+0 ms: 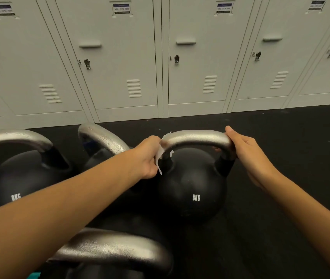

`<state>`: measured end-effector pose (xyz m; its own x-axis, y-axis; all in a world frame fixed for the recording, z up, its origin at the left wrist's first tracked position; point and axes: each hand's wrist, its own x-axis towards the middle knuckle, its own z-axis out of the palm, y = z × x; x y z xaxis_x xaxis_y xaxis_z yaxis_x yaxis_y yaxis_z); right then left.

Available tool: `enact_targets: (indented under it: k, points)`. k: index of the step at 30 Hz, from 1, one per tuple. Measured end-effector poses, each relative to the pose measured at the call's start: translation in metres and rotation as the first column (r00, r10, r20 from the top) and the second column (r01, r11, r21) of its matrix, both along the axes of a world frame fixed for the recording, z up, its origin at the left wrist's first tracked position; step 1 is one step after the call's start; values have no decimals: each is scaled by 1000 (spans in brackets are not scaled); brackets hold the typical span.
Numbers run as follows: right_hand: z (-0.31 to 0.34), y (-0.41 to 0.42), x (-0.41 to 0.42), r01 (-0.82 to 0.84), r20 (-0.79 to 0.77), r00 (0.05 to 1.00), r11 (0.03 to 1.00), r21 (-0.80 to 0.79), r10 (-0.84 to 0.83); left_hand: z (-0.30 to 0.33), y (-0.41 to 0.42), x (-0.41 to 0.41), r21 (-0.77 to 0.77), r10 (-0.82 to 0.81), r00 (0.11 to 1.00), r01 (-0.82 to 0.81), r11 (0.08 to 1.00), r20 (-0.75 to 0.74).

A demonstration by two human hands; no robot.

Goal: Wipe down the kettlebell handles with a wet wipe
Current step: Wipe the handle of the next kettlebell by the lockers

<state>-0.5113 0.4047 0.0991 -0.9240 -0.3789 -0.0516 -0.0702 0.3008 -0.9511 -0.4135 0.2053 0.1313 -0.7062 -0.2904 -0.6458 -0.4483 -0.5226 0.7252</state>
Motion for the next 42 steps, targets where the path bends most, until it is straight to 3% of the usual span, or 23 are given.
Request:
enact_targets:
  k: [2, 5, 8, 11, 16, 21, 24, 30, 36, 42]
  points:
    - [-1, 0, 0, 5, 9, 1000, 1000, -9, -5, 3, 3, -4, 6, 27, 1000, -27, 1000, 8]
    - [-1, -1, 0, -1, 5, 1000, 1000, -20, 1, 7, 16, -5, -275, -26, 999, 36, 961, 41]
    - [0, -1, 1, -6, 15, 1000, 999, -33, 7, 4, 19, -9, -552, -177, 984, 140, 822, -13]
    - [0, -1, 1, -14, 32, 999, 999, -35, 15, 8, 8, -21, -706, -368, 930, 274, 653, 21]
    - [-1, 0, -1, -12, 19, 1000, 999, -29, 13, 27, 2, -38, -619, -629, 770, 547, 564, 108]
    - [0, -1, 3, -33, -12, 999, 997, -68, 33, 34, 9, -57, -582, -731, 637, 699, 416, 243]
    - [1, 2, 0, -57, -37, 998, 998, -30, 56, 36, 14, -61, -610, -741, 620, 699, 372, 259]
    - [1, 4, -2, -69, -52, 996, 998, -10, 68, 21, -12, -48, -658, -718, 665, 637, 401, 205]
    - [1, 5, -2, -73, -42, 996, 997, 7, 73, 13, -17, -36, -597, -537, 819, 537, 597, 200]
    - [6, 6, 1, -75, -23, 997, 997, 28, 75, 17, -16, -28, -454, -483, 849, 524, 721, 213]
